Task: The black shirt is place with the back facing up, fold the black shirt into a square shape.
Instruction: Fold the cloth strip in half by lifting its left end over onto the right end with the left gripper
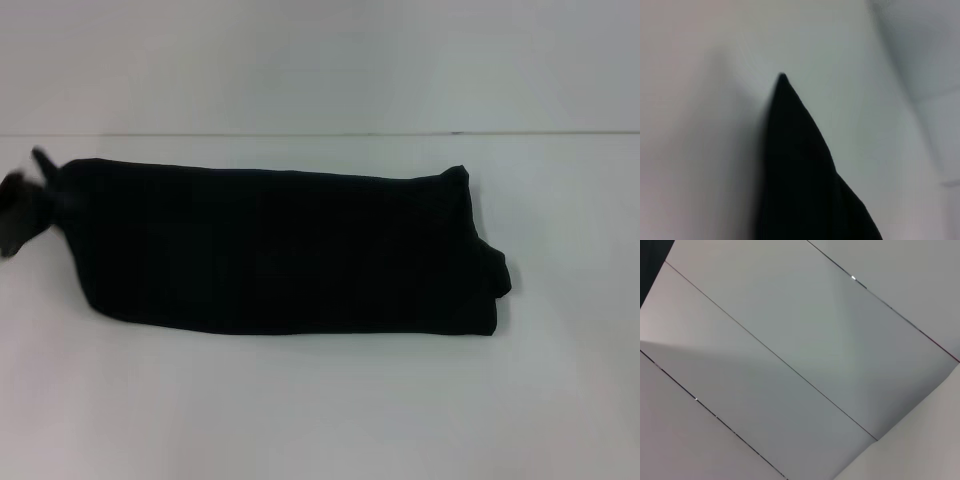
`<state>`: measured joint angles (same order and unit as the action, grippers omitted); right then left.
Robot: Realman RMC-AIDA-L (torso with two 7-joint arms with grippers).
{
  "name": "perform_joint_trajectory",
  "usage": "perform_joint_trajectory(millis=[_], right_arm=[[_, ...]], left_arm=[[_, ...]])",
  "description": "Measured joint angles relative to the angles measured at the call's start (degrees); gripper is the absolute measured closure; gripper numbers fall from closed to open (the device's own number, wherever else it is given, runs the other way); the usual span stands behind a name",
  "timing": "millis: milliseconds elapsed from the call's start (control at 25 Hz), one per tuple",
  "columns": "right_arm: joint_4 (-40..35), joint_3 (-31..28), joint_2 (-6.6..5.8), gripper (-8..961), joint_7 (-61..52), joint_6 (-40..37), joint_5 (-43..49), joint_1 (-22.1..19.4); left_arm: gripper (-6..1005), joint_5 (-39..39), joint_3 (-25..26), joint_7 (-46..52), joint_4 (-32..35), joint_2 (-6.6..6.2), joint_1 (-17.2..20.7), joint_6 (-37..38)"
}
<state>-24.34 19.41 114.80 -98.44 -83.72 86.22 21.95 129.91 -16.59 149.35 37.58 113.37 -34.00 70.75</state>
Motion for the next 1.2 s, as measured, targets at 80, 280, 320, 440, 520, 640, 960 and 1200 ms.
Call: perform_joint_trajectory(millis=[80, 280, 320, 440, 520, 640, 960, 1200], right_arm=[[0.0, 0.1, 0.04, 270, 0.0, 0.0, 0.0, 0.0], [0.0, 0.4, 0.14, 269, 0.0, 0.0, 0.0, 0.0], [0.0, 0.4, 0.17, 269, 0.0, 0.0, 0.0, 0.0], [0.0, 0.4, 0.22, 269, 0.0, 0.0, 0.0, 0.0], [0.0, 0.5, 0.27, 269, 0.0, 0.2, 0.0, 0.1], [0.0, 0.5, 0.27, 269, 0.0, 0.8, 0.2, 0.1], [0.1, 0.6, 0.25, 269, 0.0, 1.7, 1.0, 0.6], [1.0, 0.6, -0.08, 269, 0.0, 2.6, 1.7, 1.3]], left_arm=[[962, -1.7, -0.5, 0.0, 0.0, -0.15, -2.0, 2.7], [962, -2.6, -4.4, 0.5, 0.1, 0.65, -9.8, 7.9], [962, -2.6, -5.2, 0.5, 0.0, 1.06, -11.0, 8.1], [961, -2.6, -8.8, 0.4, 0.0, 2.99, -15.4, 7.6], [961, -2.7, -12.2, 0.3, -0.4, 4.84, -18.1, 6.3], [959, -2.7, -18.3, 0.3, -1.0, 8.15, -20.8, 1.7], [932, -8.4, -36.5, -2.7, -11.5, 10.94, -23.4, -12.3], [810, -12.6, -39.1, -7.7, -11.9, 10.25, -23.0, -5.8]])
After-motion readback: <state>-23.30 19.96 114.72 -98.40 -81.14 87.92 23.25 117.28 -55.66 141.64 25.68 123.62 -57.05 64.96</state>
